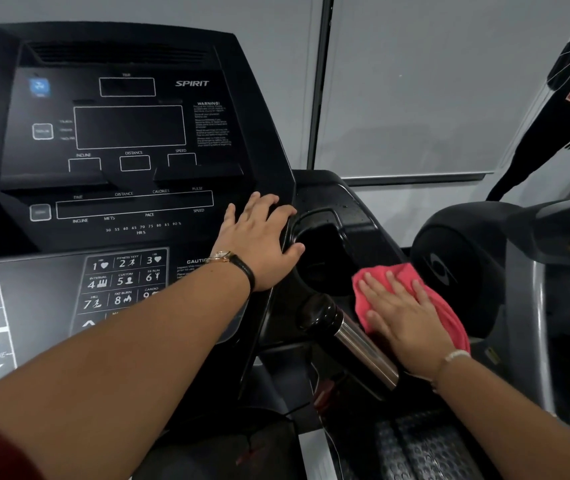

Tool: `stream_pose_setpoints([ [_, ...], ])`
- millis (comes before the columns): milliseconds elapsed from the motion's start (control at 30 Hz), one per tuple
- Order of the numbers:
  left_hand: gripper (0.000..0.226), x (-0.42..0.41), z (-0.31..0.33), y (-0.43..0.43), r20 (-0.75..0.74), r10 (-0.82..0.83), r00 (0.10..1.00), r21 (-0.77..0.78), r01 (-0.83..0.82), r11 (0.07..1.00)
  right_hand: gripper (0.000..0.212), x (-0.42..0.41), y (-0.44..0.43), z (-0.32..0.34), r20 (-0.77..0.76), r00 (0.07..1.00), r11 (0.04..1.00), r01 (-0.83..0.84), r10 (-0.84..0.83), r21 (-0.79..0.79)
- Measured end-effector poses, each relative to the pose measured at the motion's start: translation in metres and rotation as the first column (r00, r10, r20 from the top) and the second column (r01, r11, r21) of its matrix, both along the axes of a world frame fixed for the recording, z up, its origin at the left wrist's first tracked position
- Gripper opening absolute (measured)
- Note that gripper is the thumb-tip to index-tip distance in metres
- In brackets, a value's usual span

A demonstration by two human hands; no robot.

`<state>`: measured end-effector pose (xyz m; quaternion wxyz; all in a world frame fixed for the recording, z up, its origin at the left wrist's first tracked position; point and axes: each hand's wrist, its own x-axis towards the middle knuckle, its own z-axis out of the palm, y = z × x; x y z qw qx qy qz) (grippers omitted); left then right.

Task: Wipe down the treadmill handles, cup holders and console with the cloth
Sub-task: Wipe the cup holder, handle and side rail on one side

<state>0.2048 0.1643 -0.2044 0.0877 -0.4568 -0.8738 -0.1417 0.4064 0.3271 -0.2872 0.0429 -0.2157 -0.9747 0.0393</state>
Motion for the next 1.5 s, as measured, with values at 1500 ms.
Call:
stream_pose_setpoints([
  [1500,0.072,-0.027,0.012,0.042,-0.153,0.054,0.987,-0.118,-0.072,0.990,0.070,-0.038,0.040,0.012,0.061,0.989,0.989,-0.141,0.138,0.045],
])
